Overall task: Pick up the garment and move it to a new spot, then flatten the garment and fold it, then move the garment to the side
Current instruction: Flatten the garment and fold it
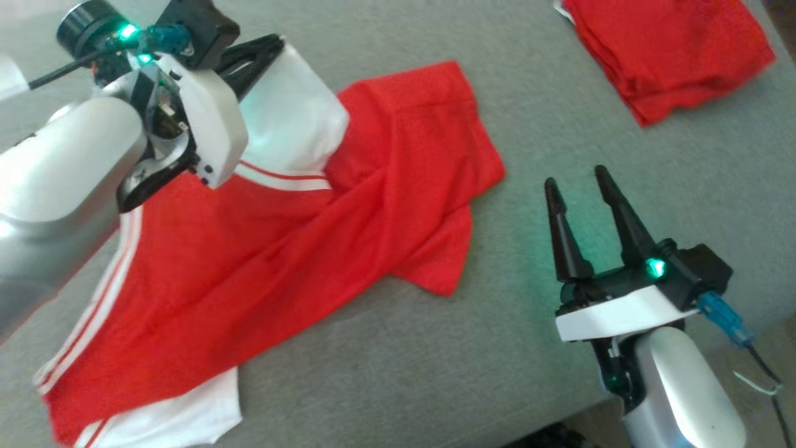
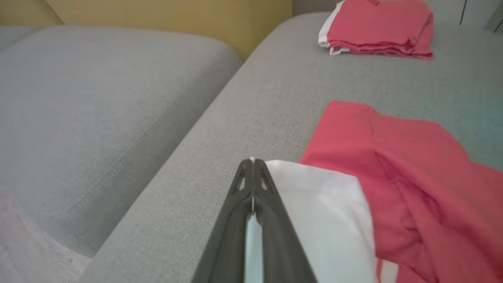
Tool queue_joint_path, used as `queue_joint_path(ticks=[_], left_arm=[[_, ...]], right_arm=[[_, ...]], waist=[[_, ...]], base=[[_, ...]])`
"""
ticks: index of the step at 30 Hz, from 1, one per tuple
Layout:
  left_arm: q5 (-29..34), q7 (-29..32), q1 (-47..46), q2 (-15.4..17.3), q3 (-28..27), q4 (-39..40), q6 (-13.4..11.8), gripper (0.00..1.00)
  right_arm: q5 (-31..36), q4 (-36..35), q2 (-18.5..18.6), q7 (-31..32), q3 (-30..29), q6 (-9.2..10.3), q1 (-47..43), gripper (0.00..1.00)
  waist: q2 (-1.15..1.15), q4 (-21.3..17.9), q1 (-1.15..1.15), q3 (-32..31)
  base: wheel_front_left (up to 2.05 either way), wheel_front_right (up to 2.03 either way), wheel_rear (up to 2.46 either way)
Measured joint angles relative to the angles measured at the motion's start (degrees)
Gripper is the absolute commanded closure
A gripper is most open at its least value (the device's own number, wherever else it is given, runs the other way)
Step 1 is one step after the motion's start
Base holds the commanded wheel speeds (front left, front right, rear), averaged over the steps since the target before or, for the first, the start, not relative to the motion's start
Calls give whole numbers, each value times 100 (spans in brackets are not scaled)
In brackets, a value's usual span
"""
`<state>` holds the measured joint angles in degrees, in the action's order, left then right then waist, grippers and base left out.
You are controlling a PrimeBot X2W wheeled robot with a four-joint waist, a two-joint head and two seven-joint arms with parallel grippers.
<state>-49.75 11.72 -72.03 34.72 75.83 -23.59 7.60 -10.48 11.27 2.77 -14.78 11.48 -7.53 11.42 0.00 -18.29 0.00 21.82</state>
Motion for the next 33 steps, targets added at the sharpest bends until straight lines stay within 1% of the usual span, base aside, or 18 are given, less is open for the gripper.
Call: queue_joint_path(ticks=[3, 5, 8, 10, 12, 13, 14, 15, 17, 18, 19, 20, 21, 22, 25, 29, 30, 33], left_arm=[[-97, -227, 25, 29, 2, 291, 0, 100], [-120, -272, 118, 100, 0, 616, 0, 100], [-120, -304, 520, 320, 2, 1152, 0, 100], [-111, -338, 951, 530, 5, 1441, -10, 100], [-30, -456, 1447, 734, 9, 1723, -163, 100], [51, -537, 1695, 797, 12, 1855, -289, 100], [197, -636, 1927, 816, 13, 1961, -417, 100], [197, -636, 1927, 816, 13, 1961, -417, 100], [604, -899, 2353, 779, 16, 2119, -686, 100], [798, -1093, 2528, 728, 16, 2137, -859, 100], [973, -1313, 2686, 652, 14, 2132, -1053, 66], [1147, -1497, 2820, 563, 14, 2108, -1239, 11], [1327, -1690, 2942, 454, 13, 2050, -1448, 0], [1488, -1871, 3059, 333, 10, 1975, -1645, 0], [1878, -2125, 3392, 5, 2, 1715, -1993, 0], [2286, -2292, 3699, -238, 2, 1397, -2330, 0], [2424, -2364, 3712, -318, -5, 1285, -2543, 0], [2460, -2398, 3705, -357, -103, 1201, -2672, 0]], right_arm=[[51, -1, 13, 0, -134, 0, -25, 0], [58, -1, 23, 0, -223, 0, -77, 0], [68, 0, 38, 0, -288, 0, -249, 0], [96, 2, 40, 0, -283, 0, -397, 0], [96, 3, 40, 0, -289, 0, -505, 0], [96, 4, 40, 0, -291, 0, -537, 0], [96, 3, 40, 0, -298, 0, -549, 0], [96, 3, 40, 0, -298, 0, -549, 0], [96, 3, 40, 0, -297, 0, -551, 0], [96, 4, 40, 0, -298, 0, -554, 0], [96, 4, 40, 0, -298, 0, -561, 0], [96, 7, 40, 0, -296, 0, -571, 0], [96, 8, 40, 0, -291, 0, -589, 0], [96, 14, 40, 0, -291, 0, -615, 0], [96, 43, 40, 0, -283, 0, -672, 0], [96, 58, 40, 0, -242, 0, -770, 0], [96, 71, 41, 0, -238, 0, -794, 0], [96, 78, 41, 0, -212, 0, -834, 0]], waist=[[0, 219, 0, -178], [0, 370, 0, -286], [0, 594, 0, -426], [0, 729, -1, -510], [0, 846, -1, -579], [0, 900, -1, -602], [0, 949, -1, -618], [0, 949, -1, -618], [0, 1042, -1, -633], [0, 1082, -1, -638], [0, 1121, 0, -643], [0, 1154, 0, -651], [0, 1182, 0, -664], [0, 1207, 0, -684], [0, 1274, 0, -758], [0, 1343, -1, -859], [0, 1378, 0, -896], [0, 1410, 0, -946]], base=[[0, 0, 0], [0, 0, 0], [0, 0, 0], [0, 0, 0], [0, 0, 0], [0, 0, 0], [0, 0, 0], [0, 0, 0], [0, 0, 0], [0, 0, 0], [0, 0, 0], [0, 0, 0], [0, 0, 0], [0, 0, 0], [0, 0, 0], [0, 0, 0], [0, 0, 0], [0, 0, 0]])
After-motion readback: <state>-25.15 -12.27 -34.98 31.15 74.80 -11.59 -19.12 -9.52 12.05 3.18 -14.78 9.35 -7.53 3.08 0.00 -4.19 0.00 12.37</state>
